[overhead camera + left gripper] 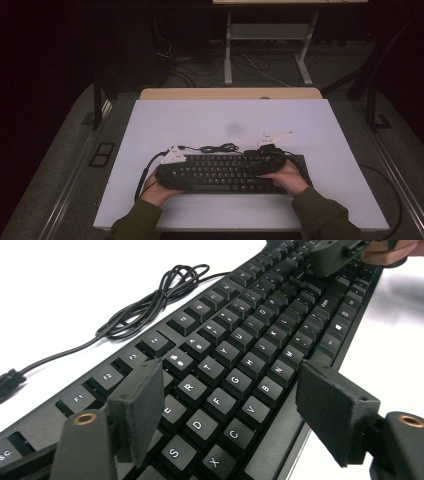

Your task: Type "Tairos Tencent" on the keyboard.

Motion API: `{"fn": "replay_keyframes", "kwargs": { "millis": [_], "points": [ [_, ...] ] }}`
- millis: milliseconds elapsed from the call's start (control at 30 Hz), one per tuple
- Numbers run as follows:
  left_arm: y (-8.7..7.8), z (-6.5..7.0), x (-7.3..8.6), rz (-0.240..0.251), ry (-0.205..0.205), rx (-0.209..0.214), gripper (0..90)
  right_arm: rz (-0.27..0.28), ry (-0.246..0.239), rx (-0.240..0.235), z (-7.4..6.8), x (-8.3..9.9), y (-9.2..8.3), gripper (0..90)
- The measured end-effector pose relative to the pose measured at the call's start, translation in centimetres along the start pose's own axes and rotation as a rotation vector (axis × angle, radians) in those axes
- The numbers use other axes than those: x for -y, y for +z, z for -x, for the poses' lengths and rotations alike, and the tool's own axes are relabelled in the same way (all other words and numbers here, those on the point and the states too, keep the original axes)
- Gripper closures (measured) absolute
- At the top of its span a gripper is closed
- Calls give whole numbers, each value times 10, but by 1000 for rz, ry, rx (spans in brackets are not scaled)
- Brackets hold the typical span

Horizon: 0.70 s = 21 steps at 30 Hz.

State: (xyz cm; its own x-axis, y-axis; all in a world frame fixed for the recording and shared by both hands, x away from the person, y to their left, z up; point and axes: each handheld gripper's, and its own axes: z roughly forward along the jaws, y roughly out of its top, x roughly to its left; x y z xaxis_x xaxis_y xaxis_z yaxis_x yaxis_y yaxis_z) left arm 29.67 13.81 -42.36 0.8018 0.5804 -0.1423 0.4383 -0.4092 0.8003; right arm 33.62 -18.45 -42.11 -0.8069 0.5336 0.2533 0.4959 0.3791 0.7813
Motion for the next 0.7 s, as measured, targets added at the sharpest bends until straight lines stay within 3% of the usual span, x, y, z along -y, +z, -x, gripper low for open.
{"fn": "replay_keyframes", "kwargs": {
  "millis": [333,700],
  "points": [
    [3,-1,0,-4,0,-3,231,7,2,-12,-1,4,-7,394],
    [7,-3,-1,-12,3,1,227,-8,0,-8,-2,19,-27,631]
  ]
}}
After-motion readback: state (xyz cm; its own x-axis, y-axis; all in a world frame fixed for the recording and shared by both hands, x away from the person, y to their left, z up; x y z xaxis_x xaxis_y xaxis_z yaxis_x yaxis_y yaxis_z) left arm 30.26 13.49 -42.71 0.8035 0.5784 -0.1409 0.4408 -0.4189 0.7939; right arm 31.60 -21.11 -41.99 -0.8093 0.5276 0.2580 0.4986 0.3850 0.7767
